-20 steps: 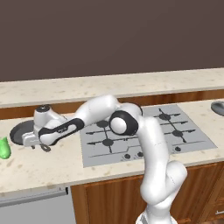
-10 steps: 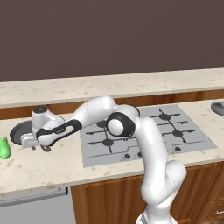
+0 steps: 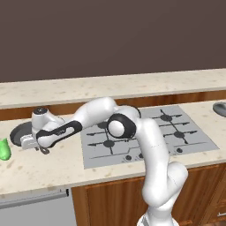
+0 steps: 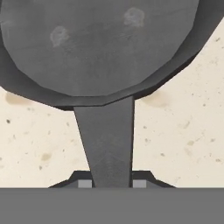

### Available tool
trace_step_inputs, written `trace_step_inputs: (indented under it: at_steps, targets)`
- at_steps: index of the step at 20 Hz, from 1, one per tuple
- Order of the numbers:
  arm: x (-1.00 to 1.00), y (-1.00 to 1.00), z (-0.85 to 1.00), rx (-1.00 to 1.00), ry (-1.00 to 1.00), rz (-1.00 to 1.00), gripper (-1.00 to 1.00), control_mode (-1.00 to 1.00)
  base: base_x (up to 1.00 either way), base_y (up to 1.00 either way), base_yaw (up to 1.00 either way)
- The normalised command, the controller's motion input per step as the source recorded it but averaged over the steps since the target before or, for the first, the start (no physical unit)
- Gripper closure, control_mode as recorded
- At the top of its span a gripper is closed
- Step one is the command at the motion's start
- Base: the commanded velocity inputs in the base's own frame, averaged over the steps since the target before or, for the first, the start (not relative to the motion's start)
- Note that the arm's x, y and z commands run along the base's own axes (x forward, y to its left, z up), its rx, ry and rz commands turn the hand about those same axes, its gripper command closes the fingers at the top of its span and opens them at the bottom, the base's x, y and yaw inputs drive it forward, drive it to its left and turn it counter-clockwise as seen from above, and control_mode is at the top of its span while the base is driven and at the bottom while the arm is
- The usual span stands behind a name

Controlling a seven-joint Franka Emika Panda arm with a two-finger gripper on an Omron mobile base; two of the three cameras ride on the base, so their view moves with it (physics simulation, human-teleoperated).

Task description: Place both pans onto different burners. Then place the corn and the fish on different pans.

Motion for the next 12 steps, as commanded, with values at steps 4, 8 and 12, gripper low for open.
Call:
trace_step_inputs:
  at_steps: [4,8,12]
  targets:
    - [-0.17,-0.23,0.12,0.0,-0.01,0.0,1.0,-1.0,0.0,0.0,0.0]
    - [-0.29,-0.39,0.31,0.0,0.0,-0.06,1.0,-1.0,0.0,0.0,0.0]
    - [-0.37,-0.45,0.37,0.01,0.0,-0.11,1.0,-1.0,0.0,0.0,0.0]
